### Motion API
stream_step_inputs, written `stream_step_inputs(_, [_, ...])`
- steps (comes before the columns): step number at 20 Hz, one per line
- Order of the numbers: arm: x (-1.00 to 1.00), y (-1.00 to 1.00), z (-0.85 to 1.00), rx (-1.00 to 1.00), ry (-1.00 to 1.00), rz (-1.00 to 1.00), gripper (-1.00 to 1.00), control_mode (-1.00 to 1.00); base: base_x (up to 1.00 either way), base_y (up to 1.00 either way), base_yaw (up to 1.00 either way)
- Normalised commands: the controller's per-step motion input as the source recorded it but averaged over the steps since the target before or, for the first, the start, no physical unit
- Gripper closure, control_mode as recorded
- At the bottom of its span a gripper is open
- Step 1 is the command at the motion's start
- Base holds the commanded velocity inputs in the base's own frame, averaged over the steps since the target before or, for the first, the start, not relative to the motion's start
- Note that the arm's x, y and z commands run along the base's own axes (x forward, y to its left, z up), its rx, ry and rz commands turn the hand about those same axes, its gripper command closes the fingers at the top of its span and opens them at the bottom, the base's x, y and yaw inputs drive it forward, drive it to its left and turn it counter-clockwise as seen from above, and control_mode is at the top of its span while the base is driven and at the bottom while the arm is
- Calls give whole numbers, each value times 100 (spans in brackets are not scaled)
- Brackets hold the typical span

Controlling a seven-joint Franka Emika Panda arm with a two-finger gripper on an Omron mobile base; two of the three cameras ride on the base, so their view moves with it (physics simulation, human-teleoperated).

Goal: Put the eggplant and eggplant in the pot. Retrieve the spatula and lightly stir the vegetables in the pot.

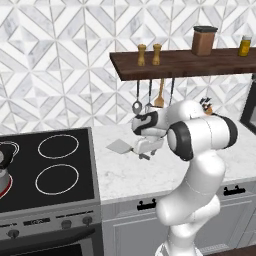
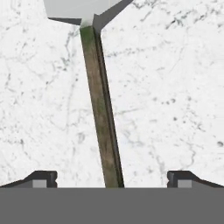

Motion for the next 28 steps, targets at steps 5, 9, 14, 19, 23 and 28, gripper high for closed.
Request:
stream_step_inputs(5, [1, 0, -24, 0, 0, 0, -100, -100, 0, 0, 0])
stream_step_inputs(9, [1, 0, -20, 0, 0, 0, -100, -100, 0, 0, 0])
stream_step_inputs(14, [0, 0, -13, 0, 0, 0, -100, -100, 0, 0, 0])
stream_step_inputs(19, [0, 0, -1, 0, 0, 0, 100, -100, 0, 0, 0])
stream_step_inputs(23, [0, 0, 0, 0, 0, 0, 100, -100, 0, 0, 0])
stream_step_inputs(28, [0, 0, 0, 0, 0, 0, 100, -100, 0, 0, 0])
